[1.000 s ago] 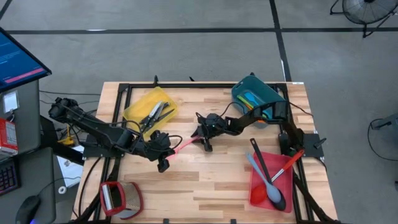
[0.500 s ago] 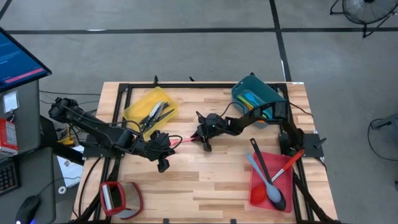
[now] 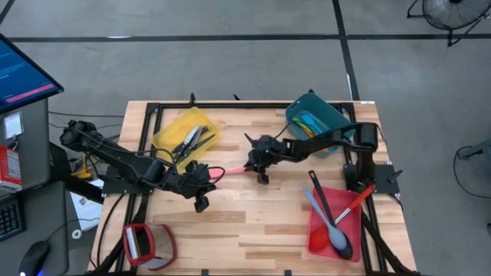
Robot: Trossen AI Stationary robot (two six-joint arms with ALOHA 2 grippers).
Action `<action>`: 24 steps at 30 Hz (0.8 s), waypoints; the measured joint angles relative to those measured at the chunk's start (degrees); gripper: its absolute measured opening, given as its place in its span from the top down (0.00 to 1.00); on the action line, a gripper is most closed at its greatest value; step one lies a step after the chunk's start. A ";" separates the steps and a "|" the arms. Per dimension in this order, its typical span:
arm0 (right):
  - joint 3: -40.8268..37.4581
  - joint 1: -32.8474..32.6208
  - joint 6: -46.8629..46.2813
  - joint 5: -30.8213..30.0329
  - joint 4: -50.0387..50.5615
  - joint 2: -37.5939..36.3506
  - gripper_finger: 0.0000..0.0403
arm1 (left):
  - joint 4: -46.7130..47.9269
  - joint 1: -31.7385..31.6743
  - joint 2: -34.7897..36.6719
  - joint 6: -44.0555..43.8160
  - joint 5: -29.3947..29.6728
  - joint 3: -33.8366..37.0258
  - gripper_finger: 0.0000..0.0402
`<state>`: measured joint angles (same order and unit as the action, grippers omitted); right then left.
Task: Pick & Place Kitchen Items
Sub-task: Put the pink spatula into the green bin
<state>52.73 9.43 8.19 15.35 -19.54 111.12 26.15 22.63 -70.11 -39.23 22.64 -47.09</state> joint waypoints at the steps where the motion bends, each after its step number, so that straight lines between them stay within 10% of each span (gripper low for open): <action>1: 0.00 0.02 0.46 -0.02 0.97 -0.72 0.90 | 0.00 0.01 0.00 0.26 -0.01 0.00 0.96; 24: 0.22 8.39 -2.78 -16.05 32.90 -38.32 0.90 | 0.00 0.01 -0.01 4.96 4.08 0.02 0.96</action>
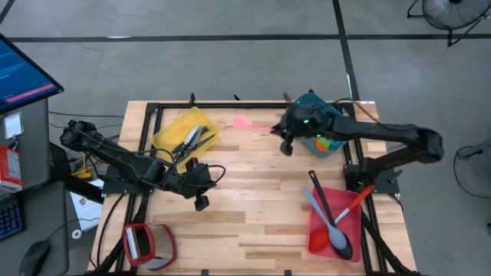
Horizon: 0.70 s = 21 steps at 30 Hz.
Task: Pick & Place Kitchen Items
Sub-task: Put the pink spatula into the green bin
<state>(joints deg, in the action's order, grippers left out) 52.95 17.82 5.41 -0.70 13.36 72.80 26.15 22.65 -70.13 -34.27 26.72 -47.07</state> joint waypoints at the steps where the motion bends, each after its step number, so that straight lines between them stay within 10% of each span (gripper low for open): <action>1: 0.03 0.27 -0.52 -1.70 1.51 -1.64 0.90 | -0.03 0.00 0.01 -0.01 0.58 0.00 0.96; 21: 0.09 6.80 -14.34 -19.07 34.72 -21.86 1.00 | -0.97 -0.21 0.02 -0.23 3.81 0.02 0.96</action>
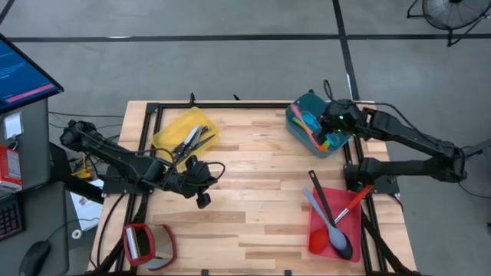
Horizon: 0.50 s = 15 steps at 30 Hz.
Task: Pick & Place Kitchen Items
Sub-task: Put the pink spatula into the green bin, then return to Home Position
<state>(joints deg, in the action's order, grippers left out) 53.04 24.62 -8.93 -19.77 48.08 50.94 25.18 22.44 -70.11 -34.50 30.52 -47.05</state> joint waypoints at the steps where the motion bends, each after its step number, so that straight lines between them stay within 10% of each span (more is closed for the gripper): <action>1: 0.00 0.02 -0.09 -0.04 1.12 -0.71 1.00 | -0.02 0.00 0.00 0.00 0.00 0.00 0.96; 15: -5.75 0.18 -3.19 -1.17 4.69 -5.33 0.99 | -1.71 0.00 0.00 -0.24 1.51 0.00 0.96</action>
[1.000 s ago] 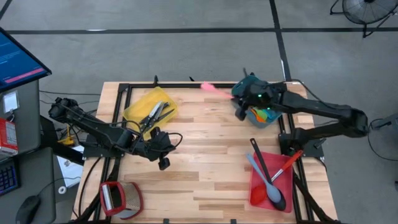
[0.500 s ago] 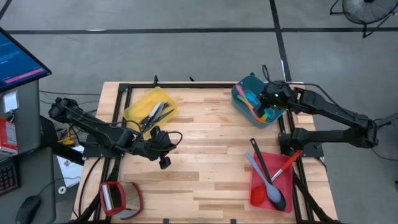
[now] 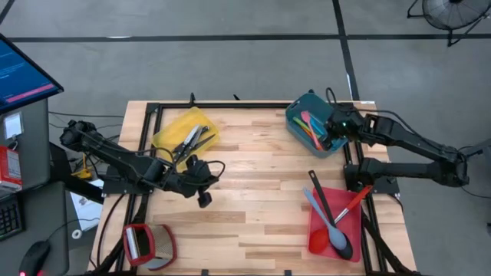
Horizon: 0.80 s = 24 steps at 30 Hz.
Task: Pick & Place Kitchen Items
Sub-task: Return to Home Position
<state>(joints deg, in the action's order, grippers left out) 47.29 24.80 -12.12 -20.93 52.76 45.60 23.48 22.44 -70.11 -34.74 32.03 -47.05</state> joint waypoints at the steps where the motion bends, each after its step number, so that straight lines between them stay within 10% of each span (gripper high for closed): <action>1: 0.09 -0.05 -0.17 0.03 -0.73 0.01 0.99 | -1.10 -0.01 0.17 0.00 0.01 0.00 0.96; 14: 2.91 -2.28 15.13 21.48 -34.58 -9.71 1.00 | -9.16 -0.02 32.43 14.69 2.05 -0.57 1.00; 24: -7.01 -2.28 12.76 22.57 -35.82 -23.24 1.00 | -9.85 -0.02 53.57 19.10 0.67 8.16 1.00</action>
<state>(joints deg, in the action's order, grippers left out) 40.28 22.52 0.64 1.63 16.94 22.37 13.63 22.41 -16.53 -15.64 32.70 -38.89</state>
